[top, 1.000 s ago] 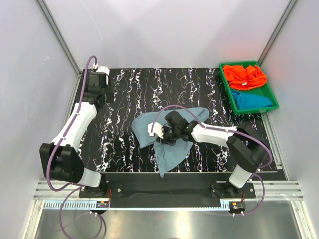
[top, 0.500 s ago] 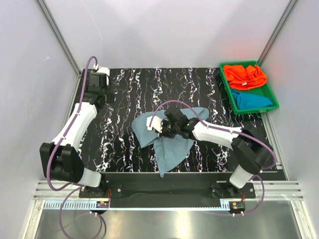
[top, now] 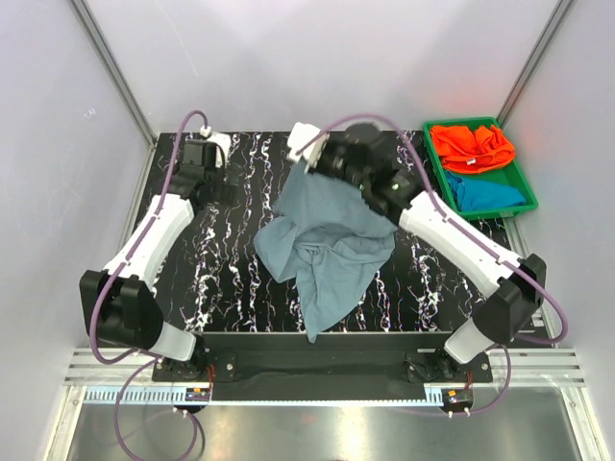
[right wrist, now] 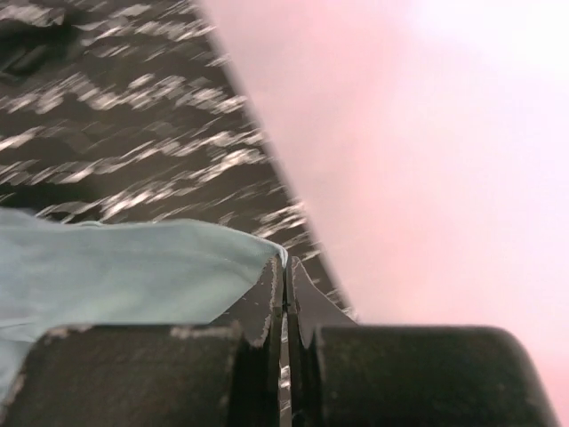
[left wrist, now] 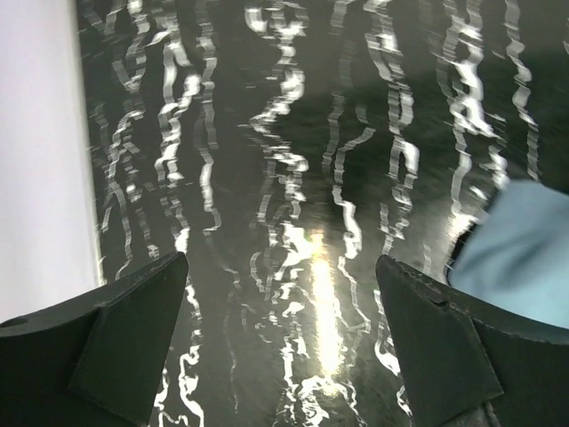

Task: Fold and stack the t-shirts
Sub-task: Flatten the tshirt out

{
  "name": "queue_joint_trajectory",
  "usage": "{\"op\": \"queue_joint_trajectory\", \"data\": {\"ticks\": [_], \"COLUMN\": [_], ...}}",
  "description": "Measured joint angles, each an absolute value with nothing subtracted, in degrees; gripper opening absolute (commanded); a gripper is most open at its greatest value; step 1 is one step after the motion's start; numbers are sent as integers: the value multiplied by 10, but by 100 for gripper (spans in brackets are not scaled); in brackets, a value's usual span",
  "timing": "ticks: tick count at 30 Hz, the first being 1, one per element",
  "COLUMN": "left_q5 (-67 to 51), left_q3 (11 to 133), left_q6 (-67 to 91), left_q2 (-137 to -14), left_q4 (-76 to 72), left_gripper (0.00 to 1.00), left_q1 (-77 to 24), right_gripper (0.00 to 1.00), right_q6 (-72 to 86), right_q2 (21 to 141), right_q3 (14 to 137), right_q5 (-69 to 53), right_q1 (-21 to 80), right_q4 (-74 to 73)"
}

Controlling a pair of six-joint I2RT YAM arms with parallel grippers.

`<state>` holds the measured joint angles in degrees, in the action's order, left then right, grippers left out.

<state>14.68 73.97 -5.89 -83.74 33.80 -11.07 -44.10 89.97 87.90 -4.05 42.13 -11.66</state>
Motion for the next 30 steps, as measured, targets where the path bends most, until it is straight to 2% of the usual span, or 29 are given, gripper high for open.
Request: {"op": "queue_joint_trajectory", "data": {"ticks": [8,14,20,24,30], "left_q5": [134,122,121,118,126], "left_q3": [676,668,668,697,799], "left_q6": [-99,-108,-119,-124,-111], "left_q2": [-813,-797,-799,-853,-1019], "left_q4": [330,333,334,338,350], "left_gripper": [99,98,95,96,95], "left_q1": [-197,-253,-341,-408,-444], "right_gripper": [0,0,0,0,0], "right_q6": [-456,-453,-453,-451,-426], "right_q2": [988,1145,1275,1293,1260], "right_q3": [1053,1258,1436,1442,1331], "right_q5": [-29,-24,-21,-20,-20], "right_q1": [330,234,185,185,187], "right_q4": [-107,-143,-176,-181,-148]}}
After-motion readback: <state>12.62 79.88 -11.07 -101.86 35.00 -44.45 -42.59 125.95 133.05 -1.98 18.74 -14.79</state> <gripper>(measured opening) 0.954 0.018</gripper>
